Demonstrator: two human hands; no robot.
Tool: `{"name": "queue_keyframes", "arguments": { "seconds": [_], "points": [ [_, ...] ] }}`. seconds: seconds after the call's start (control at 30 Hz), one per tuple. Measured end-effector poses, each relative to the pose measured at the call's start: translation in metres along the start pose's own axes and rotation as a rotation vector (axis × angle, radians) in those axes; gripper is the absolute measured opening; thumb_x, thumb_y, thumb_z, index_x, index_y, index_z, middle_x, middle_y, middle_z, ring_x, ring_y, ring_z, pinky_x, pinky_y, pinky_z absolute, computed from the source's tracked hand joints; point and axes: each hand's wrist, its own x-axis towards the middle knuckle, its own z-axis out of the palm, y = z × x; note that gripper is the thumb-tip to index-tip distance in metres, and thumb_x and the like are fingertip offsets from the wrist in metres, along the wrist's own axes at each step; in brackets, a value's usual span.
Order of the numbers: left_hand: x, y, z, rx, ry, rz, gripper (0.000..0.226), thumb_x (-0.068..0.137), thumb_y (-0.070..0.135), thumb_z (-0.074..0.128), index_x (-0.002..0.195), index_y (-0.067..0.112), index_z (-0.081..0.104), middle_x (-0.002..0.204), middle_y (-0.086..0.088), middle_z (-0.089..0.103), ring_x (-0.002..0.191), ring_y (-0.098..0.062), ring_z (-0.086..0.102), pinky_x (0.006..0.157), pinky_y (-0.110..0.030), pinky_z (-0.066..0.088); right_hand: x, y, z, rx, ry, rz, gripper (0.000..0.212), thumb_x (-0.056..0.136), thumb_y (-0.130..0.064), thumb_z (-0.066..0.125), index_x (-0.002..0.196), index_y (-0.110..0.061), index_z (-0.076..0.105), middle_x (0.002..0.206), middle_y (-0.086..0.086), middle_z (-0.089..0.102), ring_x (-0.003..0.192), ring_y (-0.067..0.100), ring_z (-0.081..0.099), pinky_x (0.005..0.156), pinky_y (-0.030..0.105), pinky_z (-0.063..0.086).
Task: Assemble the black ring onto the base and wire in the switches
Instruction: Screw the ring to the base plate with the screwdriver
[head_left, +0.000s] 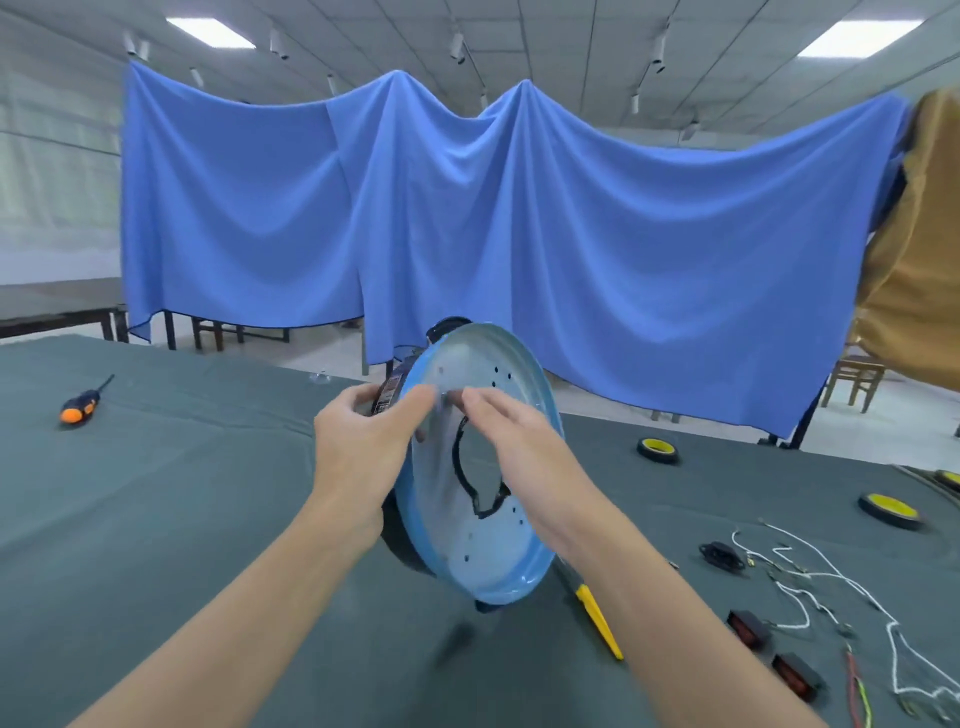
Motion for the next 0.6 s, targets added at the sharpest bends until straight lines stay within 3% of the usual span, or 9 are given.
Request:
{"name": "queue_keyframes", "arguments": {
  "seconds": [0.07,0.13,0.33,0.47,0.6],
  "points": [
    [0.002,-0.003,-0.009,-0.111,-0.012,-0.153,0.032,0.065,0.034,0.079,0.084,0.01,0.07,0.069,-0.005,0.07,0.056,-0.02,0.063,0.054,-0.028,0.052,-0.001,0.007,0.0,-0.122,-0.023,-0.004,0.028,0.096,-0.052,0.043,0.11,-0.041,0.065,0.101,-0.038,0.062,0.088,-0.03,0.048,0.072,0.012,0.035],
    [0.002,-0.009,-0.017,-0.172,-0.018,-0.263,0.028,0.069,0.033,0.078,0.083,0.011,0.068,0.067,-0.006,0.067,0.053,-0.021,0.061,0.047,-0.025,0.051,-0.001,0.016,-0.005,-0.207,-0.004,-0.025,0.027,0.095,-0.049,0.049,0.104,-0.035,0.069,0.101,-0.033,0.065,0.091,-0.023,0.053,0.071,0.012,0.037],
    [0.002,-0.04,-0.028,-0.234,-0.009,-0.445,0.018,0.073,0.03,0.072,0.066,0.018,0.06,0.047,0.003,0.055,0.03,-0.014,0.044,0.034,-0.016,0.038,0.0,0.054,-0.051,-0.305,0.274,0.043,0.018,0.092,-0.028,0.059,0.08,-0.025,0.072,0.087,-0.014,0.072,0.091,0.007,0.064,0.079,0.026,0.047],
    [0.005,-0.059,-0.032,-0.265,0.007,-0.556,0.023,0.075,0.032,0.07,0.061,0.021,0.056,0.04,0.005,0.051,0.025,-0.013,0.041,0.032,-0.014,0.037,-0.002,0.087,-0.092,-0.448,0.446,0.099,0.018,0.091,-0.022,0.058,0.077,-0.026,0.069,0.08,-0.014,0.071,0.09,0.01,0.064,0.072,0.024,0.044],
    [0.012,-0.071,-0.033,-0.252,0.016,-0.612,0.021,0.069,0.035,0.073,0.062,0.019,0.06,0.046,0.003,0.058,0.032,-0.017,0.052,0.037,-0.022,0.047,-0.007,0.123,-0.117,-0.862,0.373,0.219,0.017,0.091,-0.016,0.054,0.092,-0.023,0.07,0.098,-0.004,0.071,0.101,0.021,0.062,0.086,0.029,0.047]
  ]
}}
